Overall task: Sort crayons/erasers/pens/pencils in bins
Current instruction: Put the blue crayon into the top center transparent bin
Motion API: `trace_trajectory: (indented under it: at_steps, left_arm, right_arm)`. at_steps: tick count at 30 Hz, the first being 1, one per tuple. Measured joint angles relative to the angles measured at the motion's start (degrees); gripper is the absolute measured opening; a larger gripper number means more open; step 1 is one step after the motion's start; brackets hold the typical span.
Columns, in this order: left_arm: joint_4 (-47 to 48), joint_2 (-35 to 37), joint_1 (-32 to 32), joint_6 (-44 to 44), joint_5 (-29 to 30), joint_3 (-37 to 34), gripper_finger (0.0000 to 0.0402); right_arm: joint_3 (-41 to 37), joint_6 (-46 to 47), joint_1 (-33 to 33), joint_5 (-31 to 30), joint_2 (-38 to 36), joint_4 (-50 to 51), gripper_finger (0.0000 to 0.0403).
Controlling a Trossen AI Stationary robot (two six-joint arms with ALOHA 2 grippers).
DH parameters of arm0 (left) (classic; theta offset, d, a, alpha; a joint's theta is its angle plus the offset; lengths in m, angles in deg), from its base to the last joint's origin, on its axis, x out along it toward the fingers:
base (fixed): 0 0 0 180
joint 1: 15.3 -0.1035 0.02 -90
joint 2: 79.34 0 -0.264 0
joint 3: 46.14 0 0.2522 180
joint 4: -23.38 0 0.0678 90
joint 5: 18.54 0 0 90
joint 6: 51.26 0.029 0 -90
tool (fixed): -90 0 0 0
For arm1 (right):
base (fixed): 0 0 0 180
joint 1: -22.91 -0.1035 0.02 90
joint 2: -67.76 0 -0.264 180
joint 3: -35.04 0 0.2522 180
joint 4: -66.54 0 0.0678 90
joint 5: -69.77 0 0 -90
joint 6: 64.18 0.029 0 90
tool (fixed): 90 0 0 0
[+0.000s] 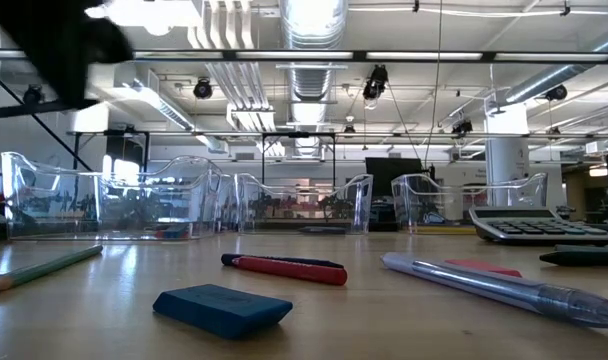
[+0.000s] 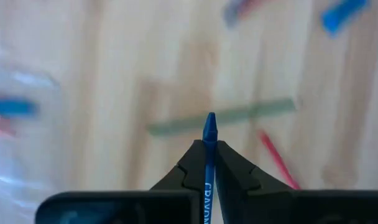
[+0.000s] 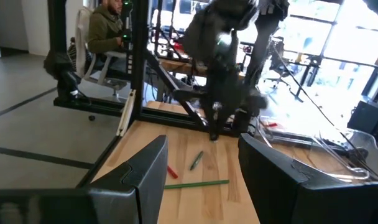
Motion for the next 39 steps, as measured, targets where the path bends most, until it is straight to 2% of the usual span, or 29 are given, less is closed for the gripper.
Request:
trace_trajectory:
  at_steps: [4, 8, 16, 22, 29, 33, 39]
  left_arm:
    - [-0.17, 1.12, -6.43, 9.78, 6.33, 3.54, 0.0002]
    - [-2.02, 0.85, -15.43, 20.59, 10.09, 6.15, 0.0002]
    - [-20.85, 0.45, -35.4, 45.06, 8.97, 5.85, 0.0002]
    - [-33.65, -2.27, -47.22, 55.76, 3.85, 5.91, 0.0002]
    - [-36.24, -10.0, -53.41, 59.68, 2.89, 7.24, 0.0002]
    - [-36.13, -13.25, -54.06, 59.75, 2.46, 7.7, 0.0004]
    - [-36.63, -15.03, -54.17, 59.65, 1.58, 8.03, 0.0034]
  right_arm:
    - [0.0, 1.33, 1.31, -0.04, 0.17, -0.06, 0.0187]
    - [-0.02, 2.01, 1.88, -0.02, 0.24, 0.24, 0.0187]
    - [-0.02, 1.83, 1.88, -0.01, 0.24, 0.3, 0.0187]
    - [-0.02, 1.23, 1.88, 0.0, 0.24, 0.24, 0.0187]
    - [-0.02, 0.72, 1.88, 0.0, 0.24, 0.29, 0.0187]
    - [-0.02, 0.69, 1.88, 0.0, 0.24, 0.32, 0.0187]
    - [-0.02, 0.55, 1.88, 0.0, 0.24, 0.33, 0.0187]
